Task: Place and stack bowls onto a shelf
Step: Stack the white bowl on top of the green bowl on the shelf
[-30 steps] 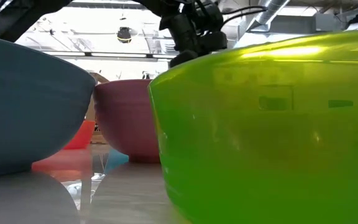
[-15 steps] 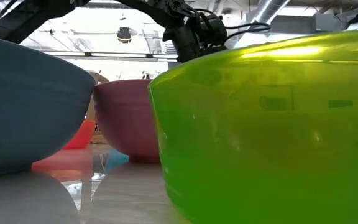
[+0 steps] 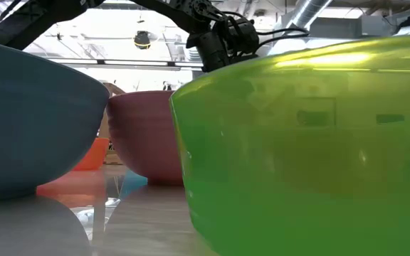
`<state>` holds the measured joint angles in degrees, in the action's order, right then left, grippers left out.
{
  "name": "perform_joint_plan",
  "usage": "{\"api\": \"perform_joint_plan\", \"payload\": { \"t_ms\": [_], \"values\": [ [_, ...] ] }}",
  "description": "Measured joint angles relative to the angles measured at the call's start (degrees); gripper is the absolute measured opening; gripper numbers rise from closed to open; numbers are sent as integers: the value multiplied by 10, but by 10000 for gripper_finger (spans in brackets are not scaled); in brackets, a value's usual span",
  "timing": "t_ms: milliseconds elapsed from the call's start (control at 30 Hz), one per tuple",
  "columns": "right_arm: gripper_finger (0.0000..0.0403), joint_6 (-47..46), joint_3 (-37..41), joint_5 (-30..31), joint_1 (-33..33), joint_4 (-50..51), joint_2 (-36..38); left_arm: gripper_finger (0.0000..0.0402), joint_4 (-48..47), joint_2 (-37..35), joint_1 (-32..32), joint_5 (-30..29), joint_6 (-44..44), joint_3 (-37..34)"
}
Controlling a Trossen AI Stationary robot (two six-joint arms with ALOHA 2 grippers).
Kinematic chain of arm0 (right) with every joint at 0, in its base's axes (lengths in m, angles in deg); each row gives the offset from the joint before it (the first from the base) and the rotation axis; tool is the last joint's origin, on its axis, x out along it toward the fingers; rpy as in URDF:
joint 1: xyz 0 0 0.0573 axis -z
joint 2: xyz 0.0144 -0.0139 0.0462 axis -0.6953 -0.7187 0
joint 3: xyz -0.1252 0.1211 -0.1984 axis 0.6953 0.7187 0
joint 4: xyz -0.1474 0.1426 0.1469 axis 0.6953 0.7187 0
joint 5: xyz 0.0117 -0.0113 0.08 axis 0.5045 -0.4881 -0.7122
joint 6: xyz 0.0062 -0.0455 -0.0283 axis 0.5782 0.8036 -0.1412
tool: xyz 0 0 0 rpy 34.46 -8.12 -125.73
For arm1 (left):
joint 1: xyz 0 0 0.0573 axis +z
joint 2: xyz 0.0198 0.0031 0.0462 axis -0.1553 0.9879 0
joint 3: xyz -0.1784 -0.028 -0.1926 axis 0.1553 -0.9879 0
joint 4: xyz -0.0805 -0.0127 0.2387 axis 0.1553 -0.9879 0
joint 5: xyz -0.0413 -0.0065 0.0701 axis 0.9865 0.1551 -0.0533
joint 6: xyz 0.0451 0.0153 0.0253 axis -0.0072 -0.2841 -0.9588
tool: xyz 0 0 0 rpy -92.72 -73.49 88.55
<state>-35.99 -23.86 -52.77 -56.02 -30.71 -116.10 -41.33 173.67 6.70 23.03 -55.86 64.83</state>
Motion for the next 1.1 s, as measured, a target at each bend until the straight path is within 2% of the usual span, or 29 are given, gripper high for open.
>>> {"api": "perform_joint_plan", "payload": {
  "t_ms": [233, 367, 467, 600, 733, 833, 933, 1000, 1100],
  "values": [
    [265, 2, 0, 0, 0, 0, 0, 106, -3, 0, -4, -29, -3, 0],
    [265, 2, 0, 0, 0, 2, 0, 148, -17, 0, -5, -46, 11, 25],
    [265, 2, 0, 0, 0, 2, 0, 168, -36, -1, -5, -48, 23, 59],
    [265, 2, 0, 0, 0, 2, 0, 173, -84, -1, -5, -65, 26, 110],
    [265, 2, 0, 0, 0, 5, 0, 148, -125, -2, -11, -118, 62, 144],
    [265, 1, 0, 0, 0, 4, 0, 91, -128, -6, -28, -193, 64, 147],
    [265, 1, 0, 0, 0, 4, 0, 21, -110, -12, -48, -191, 72, 147],
    [265, -1, 0, 0, 0, 6, 0, 9, -85, -16, -64, -193, 99, 147],
    [265, -5, 0, 0, -1, 16, 0, 2, -44, -16, -91, -248, 111, 145]
  ]
}}
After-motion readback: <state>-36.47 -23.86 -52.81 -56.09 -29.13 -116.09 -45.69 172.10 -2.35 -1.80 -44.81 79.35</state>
